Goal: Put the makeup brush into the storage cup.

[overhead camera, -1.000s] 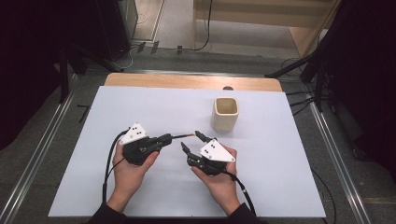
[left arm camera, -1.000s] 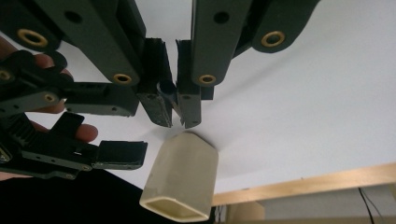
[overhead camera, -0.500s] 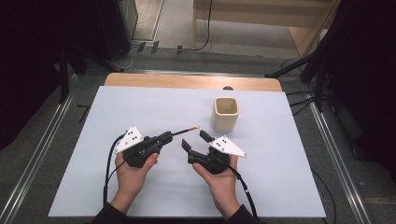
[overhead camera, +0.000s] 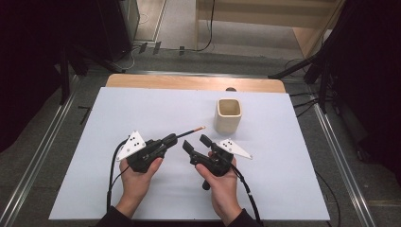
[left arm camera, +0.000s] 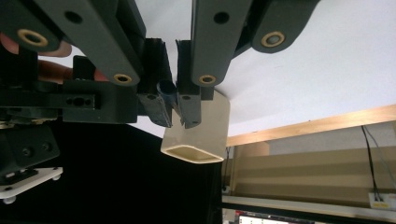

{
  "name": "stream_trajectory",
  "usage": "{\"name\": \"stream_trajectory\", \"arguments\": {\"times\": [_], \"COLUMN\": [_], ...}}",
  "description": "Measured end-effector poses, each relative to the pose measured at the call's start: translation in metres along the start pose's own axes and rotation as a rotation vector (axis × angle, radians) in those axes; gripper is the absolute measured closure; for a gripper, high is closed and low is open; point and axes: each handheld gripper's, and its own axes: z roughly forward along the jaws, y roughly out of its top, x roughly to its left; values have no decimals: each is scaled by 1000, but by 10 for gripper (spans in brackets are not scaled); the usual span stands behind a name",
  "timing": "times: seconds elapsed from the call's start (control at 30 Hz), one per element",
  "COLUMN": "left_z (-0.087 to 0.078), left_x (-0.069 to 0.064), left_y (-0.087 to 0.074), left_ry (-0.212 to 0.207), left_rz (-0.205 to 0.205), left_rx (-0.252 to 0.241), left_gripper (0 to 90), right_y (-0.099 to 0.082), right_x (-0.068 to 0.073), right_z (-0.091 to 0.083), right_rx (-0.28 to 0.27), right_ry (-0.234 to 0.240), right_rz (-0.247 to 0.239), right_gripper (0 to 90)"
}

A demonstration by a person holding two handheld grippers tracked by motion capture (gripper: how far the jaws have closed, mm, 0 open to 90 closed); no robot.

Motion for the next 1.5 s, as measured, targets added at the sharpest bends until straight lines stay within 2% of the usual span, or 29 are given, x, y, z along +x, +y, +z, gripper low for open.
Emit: {"name": "stream_trajectory", "arguments": {"times": [0.1,0.23,0.37,0.43,0.53,0.6,0.63,0.83,1.0,1.2,1.5], "left_z": [0,2,4,5,6,7,7,8,9,10,13], "left_x": [-2,-4,-7,-8,-10,-10,-11,-15,-17,-21,-27], "left_y": [-1,-2,-5,-6,-8,-8,-8,-8,-9,-10,-11], "left_ry": [2,-5,-17,-22,-22,-25,-25,-38,-45,-67,-98], "left_rz": [7,10,16,22,24,26,27,39,47,42,54], "left_rx": [-2,-14,-14,-8,-4,-6,-6,-14,-17,-20,-10], "left_gripper": [856,856,856,857,856,856,856,856,856,856,856], "right_y": [0,-1,-3,-3,-3,-2,-1,-1,0,1,3], "right_x": [-1,-4,-9,-11,-13,-13,-14,-17,-19,-24,-28], "right_z": [-1,0,-2,-3,-4,-5,-6,-7,-7,-7,-7], "right_rx": [-3,-4,-16,-32,-49,-44,-43,-33,-38,-15,-21], "right_ry": [3,5,9,24,42,40,44,62,67,88,87], "right_rz": [69,133,206,223,276,297,333,428,457,508,525], "right_gripper": [216,216,256,304,335,346,356,386,403,435,484]}}
